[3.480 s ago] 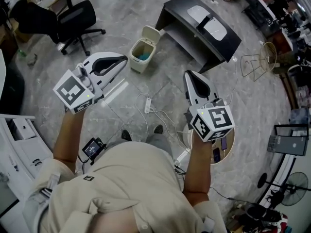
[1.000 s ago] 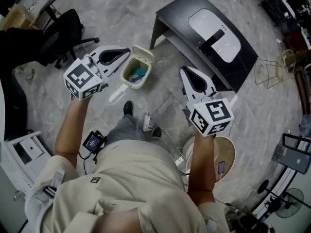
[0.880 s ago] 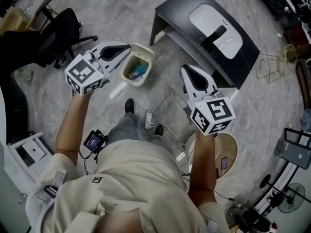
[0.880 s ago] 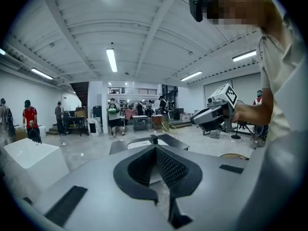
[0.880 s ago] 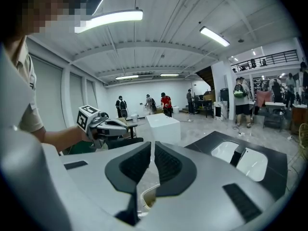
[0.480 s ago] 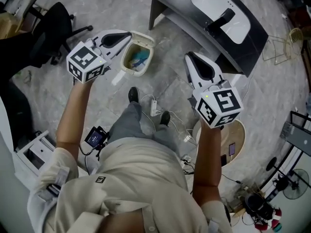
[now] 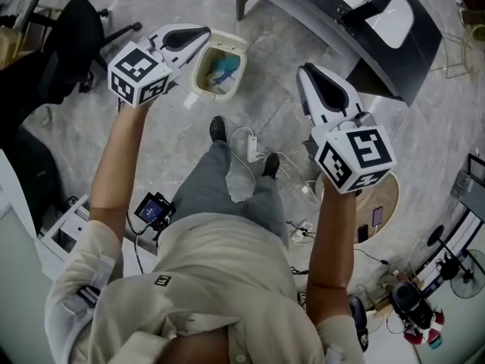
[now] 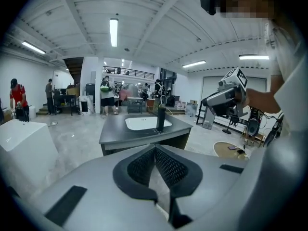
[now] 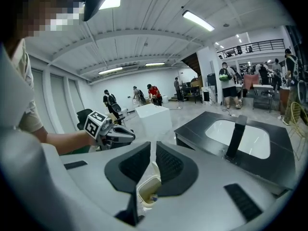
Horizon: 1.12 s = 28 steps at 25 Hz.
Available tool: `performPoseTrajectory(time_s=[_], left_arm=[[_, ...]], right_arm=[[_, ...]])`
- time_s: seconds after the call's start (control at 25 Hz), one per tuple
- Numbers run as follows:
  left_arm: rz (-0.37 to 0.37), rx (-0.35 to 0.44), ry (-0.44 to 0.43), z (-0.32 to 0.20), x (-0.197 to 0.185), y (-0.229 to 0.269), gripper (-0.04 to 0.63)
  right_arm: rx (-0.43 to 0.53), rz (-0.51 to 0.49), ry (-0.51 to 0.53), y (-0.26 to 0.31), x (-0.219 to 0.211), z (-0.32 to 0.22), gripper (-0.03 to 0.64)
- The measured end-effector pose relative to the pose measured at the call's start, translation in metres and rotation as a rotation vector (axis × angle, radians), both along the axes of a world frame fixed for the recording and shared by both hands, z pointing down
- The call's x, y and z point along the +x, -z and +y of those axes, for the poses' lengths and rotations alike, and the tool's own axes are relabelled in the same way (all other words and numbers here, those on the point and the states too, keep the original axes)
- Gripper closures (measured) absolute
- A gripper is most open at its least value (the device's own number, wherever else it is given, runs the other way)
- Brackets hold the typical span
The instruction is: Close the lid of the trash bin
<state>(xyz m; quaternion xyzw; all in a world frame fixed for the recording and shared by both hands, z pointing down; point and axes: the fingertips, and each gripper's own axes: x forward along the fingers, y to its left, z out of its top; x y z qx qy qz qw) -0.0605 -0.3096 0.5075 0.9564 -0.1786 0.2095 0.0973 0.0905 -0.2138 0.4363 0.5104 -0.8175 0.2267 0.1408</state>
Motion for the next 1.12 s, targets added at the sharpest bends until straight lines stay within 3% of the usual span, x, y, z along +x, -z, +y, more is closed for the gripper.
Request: performPoseTrajectory(time_s=[0.84,1.12], left_arm=[[-0.159,-0.164,-0.027,-0.057,0.009,-0.184,0.576],[-0.218,-0.213,-0.036,-0.065,0.017,-0.239,0.498]], right_arm=[[-0.169,-0.059,-0.040,-0.137,0.007,-0.016,0.589],[-0.215,-0.074,-0.059,-0.169,0.018,-0.012,0.589]])
